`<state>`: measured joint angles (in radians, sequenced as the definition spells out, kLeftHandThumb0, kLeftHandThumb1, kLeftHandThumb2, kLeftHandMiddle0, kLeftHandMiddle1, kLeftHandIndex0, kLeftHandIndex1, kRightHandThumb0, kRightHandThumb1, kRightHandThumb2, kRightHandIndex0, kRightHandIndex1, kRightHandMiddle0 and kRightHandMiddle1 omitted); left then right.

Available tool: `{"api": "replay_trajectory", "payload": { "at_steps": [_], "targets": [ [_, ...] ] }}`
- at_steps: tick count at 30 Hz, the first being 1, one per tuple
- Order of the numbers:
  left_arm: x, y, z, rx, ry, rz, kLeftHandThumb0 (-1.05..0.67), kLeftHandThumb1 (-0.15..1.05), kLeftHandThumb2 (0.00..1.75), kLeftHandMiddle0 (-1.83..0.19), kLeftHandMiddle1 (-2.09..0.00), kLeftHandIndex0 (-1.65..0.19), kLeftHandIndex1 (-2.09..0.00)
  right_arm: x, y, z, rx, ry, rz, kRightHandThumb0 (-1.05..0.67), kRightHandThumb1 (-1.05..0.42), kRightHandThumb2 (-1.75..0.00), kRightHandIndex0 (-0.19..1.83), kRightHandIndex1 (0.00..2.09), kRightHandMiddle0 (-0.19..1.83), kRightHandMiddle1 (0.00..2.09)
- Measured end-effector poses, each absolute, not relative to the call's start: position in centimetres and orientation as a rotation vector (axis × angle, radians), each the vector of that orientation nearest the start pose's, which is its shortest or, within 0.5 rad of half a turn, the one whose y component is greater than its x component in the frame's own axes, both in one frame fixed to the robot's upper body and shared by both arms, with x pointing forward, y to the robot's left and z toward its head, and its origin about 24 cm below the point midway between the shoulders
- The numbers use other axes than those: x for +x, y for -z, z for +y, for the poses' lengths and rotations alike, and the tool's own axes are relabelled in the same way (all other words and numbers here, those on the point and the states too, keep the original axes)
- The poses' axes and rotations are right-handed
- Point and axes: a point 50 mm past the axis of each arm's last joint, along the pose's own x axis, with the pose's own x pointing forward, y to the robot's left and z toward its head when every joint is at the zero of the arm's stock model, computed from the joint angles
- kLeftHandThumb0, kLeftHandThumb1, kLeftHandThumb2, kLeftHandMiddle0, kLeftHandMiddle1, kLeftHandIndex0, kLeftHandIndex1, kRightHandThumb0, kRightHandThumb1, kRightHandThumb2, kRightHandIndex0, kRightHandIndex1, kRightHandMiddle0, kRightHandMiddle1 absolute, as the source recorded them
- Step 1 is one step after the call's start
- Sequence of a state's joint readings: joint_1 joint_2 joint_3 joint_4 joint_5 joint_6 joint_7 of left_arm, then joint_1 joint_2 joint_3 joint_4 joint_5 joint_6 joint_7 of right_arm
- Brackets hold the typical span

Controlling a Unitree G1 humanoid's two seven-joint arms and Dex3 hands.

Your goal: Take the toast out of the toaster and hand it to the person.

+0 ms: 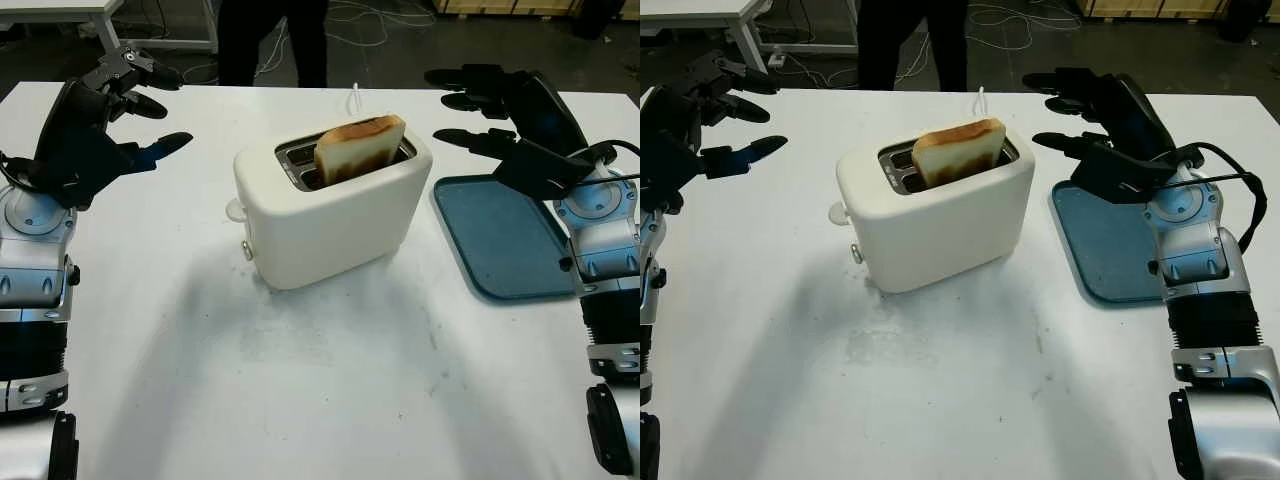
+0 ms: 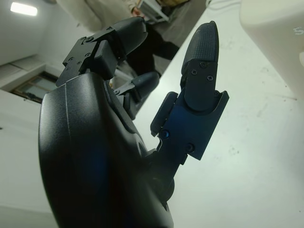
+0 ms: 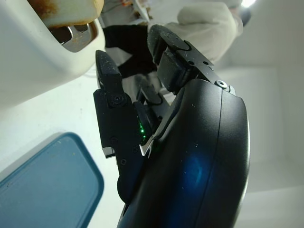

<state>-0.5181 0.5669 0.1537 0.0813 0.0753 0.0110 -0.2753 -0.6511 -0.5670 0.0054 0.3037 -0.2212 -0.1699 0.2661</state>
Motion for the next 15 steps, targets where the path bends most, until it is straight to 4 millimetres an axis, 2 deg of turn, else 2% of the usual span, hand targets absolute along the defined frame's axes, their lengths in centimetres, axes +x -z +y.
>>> {"api": "replay_trajectory", "payload": {
  "at_steps": [5, 8, 11, 15],
  "targets": [
    [32.1, -21.4, 24.2, 0.635, 0.071, -0.385, -0.54, 0.67, 0.45, -0.19, -1.25, -0.22, -1.06, 34.8, -20.7, -21.3, -0.839, -0.189, -0.411, -0.25, -0.86, -0.01, 0.71, 0.02, 0.65, 0.00],
    [32.1, -21.4, 24.2, 0.635, 0.071, -0.384, -0.54, 0.66, 0.44, -0.18, -1.24, -0.22, -1.05, 34.9, -21.5, -21.2, -0.832, -0.186, -0.433, -0.23, -0.80, 0.00, 0.67, 0.00, 0.63, 0.00],
    [32.1, -21.4, 24.2, 0.630, 0.069, -0.376, -0.54, 0.67, 0.44, -0.18, -1.24, -0.22, -1.05, 35.1, -23.3, -21.1, -0.795, -0.188, -0.486, -0.22, -0.73, 0.00, 0.72, 0.03, 0.67, 0.02],
    [32.1, -21.4, 24.2, 0.630, 0.069, -0.377, -0.54, 0.67, 0.43, -0.18, -1.23, -0.23, -1.04, 35.2, -26.8, -20.4, -0.773, -0.231, -0.588, -0.28, -0.61, 0.00, 0.72, 0.03, 0.70, 0.04]
  ]
}}
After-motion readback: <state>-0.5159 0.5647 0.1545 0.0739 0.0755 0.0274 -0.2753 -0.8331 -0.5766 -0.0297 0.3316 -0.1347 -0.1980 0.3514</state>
